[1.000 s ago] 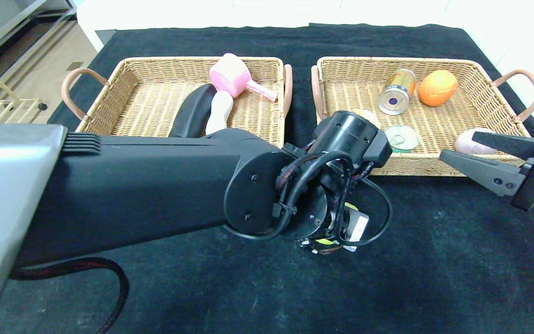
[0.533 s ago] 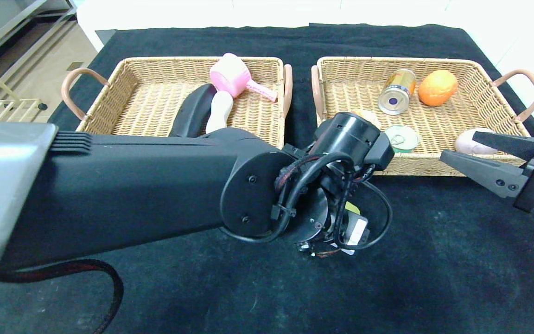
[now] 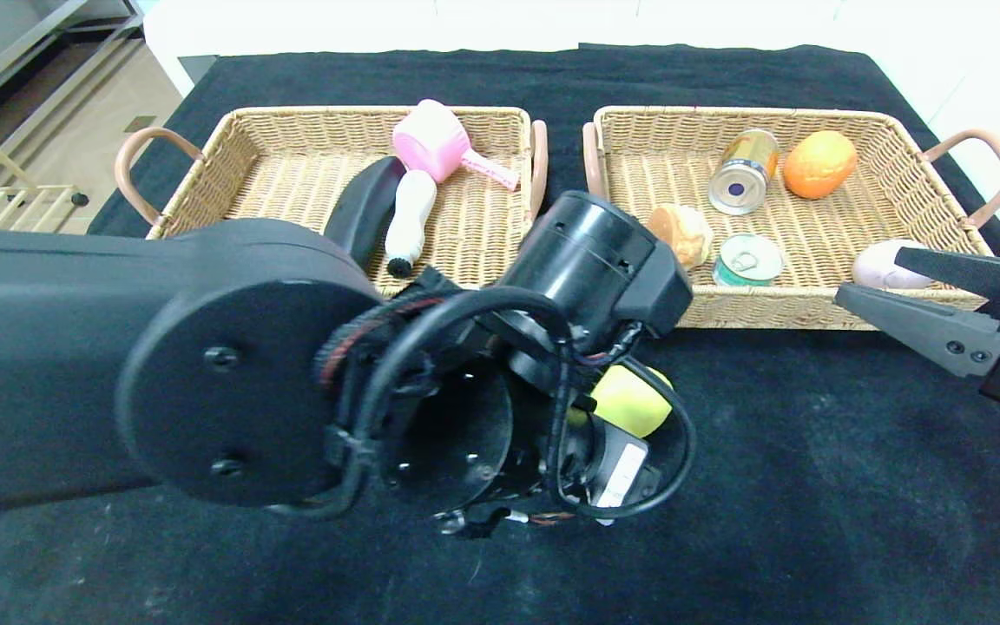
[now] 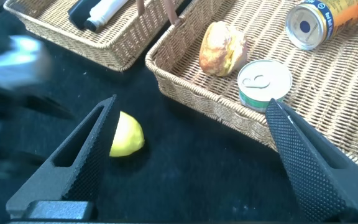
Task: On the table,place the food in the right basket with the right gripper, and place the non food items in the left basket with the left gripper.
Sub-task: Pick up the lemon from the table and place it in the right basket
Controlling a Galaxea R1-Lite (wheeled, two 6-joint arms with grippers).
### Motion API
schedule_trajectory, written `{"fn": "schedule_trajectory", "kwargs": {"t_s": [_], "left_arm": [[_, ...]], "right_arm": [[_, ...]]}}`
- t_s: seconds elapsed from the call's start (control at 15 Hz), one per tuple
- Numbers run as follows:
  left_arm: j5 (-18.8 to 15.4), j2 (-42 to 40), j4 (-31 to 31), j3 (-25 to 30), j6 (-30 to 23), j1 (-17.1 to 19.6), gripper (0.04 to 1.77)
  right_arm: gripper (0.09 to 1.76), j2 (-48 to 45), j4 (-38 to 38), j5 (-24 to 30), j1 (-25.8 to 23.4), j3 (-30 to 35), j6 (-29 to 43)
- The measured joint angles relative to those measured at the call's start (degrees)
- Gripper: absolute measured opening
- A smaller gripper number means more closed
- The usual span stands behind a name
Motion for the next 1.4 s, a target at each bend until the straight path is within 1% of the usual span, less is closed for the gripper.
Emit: {"fn": "schedule_trajectory", "kwargs": {"t_s": [0.13,0.2,0.27,0.33,0.53,0.67,0.87,1.0,1.13,1.27,1.4], "left_arm": [[-0.4,-5.4,-0.1,3.9,1.4,-0.5,1.66],[-0.5,-8.3,-1.0,6.5,2.3,-0.6,1.67],[-0.5,-10.9,-3.1,9.9,3.0,-0.6,1.68],[-0.6,-13.5,-6.5,14.0,4.0,-0.7,1.68],[-1.3,-20.9,-20.8,28.4,8.5,-0.3,1.69],[-3.3,-25.7,-28.7,36.8,10.6,0.0,1.7],[-8.0,-31.6,-37.8,46.5,14.3,1.5,1.7],[-10.4,-34.5,-42.9,50.7,15.1,3.9,1.7],[-12.4,-36.6,-45.9,53.6,15.1,6.6,1.7],[-13.0,-37.9,-47.4,55.0,15.5,9.0,1.71],[-13.1,-38.8,-47.4,55.5,15.6,10.3,1.71]], "right_arm": [[1.71,0.6,0.1,0.0,0.1,0.1,0.0],[1.71,1.0,0.1,0.0,0.1,0.1,0.0],[1.71,1.5,0.1,0.0,0.4,0.2,0.0],[1.71,1.8,0.5,-0.1,0.6,0.2,-0.1],[1.71,2.4,2.3,-0.2,1.4,0.2,-0.2],[1.71,2.6,2.5,-0.2,2.3,0.3,-0.3],[1.71,2.4,2.5,-0.4,3.0,0.8,-1.5],[1.71,2.1,2.6,-0.6,3.5,1.2,-1.9],[1.71,2.1,2.6,-0.6,4.1,1.6,-2.2],[1.71,2.2,2.6,-1.7,5.3,2.1,-2.6],[1.71,2.3,2.6,-4.6,7.0,2.5,-3.0]]}}
